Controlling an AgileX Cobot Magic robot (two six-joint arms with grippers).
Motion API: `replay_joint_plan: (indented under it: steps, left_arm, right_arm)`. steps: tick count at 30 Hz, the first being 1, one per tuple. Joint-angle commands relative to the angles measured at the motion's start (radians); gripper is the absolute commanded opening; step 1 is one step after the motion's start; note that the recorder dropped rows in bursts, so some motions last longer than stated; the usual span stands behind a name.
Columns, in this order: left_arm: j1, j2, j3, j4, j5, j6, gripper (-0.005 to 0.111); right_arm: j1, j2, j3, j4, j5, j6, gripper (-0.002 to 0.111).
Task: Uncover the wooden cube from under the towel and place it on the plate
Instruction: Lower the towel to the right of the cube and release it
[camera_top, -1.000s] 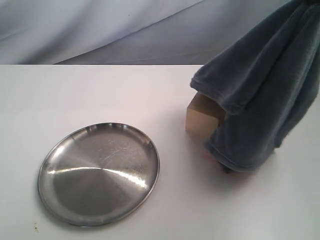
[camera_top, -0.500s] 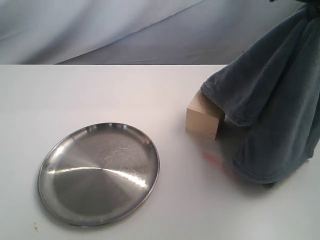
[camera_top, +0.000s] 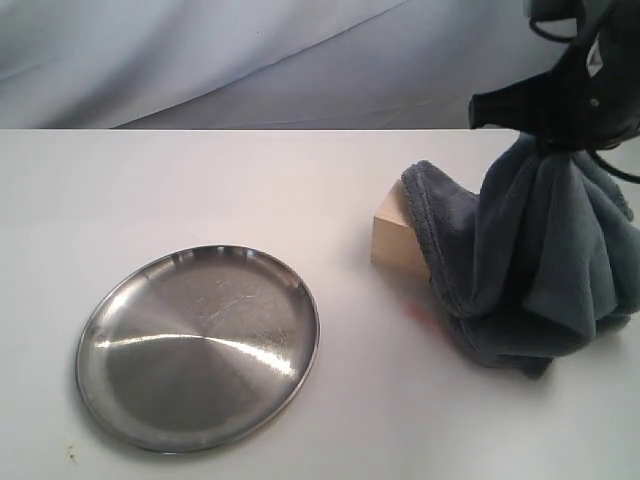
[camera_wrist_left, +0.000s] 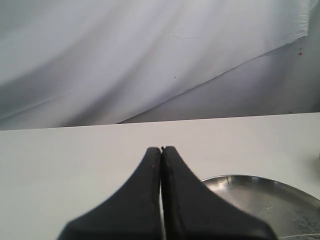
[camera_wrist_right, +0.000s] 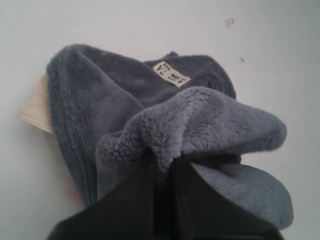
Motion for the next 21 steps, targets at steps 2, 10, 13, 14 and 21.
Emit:
replay_joint_plan:
  steps: [2,10,13,14,21]
  left_arm:
    - [-0.005,-0.004,0.004,-0.002,0.000,-0.003,0.000]
    - [-0.005,-0.004,0.004,-0.002,0.000,-0.003,0.000]
    - [-0.005,-0.004,0.004,-0.002,0.000,-0.003,0.000]
    - [-0.005,-0.004,0.004,-0.002,0.000,-0.003,0.000]
    - [-0.005,-0.004,0.004,-0.002,0.000,-0.003,0.000]
  right_arm:
    - [-0.007,0.069,0.057,0.006,-0.044,0.033,0.000]
    - [-0.007,0.191,0.074,0.031,-0.051,0.035,0.000]
    - [-0.007,0.239,0.074,0.039,-0.053,0.035,0.000]
    - [-0.007,0.252,0.074,0.039,-0.053,0.035,0.000]
    - [-0.007,0.339,0.074,0.115,-0.055,-0.051,0.000]
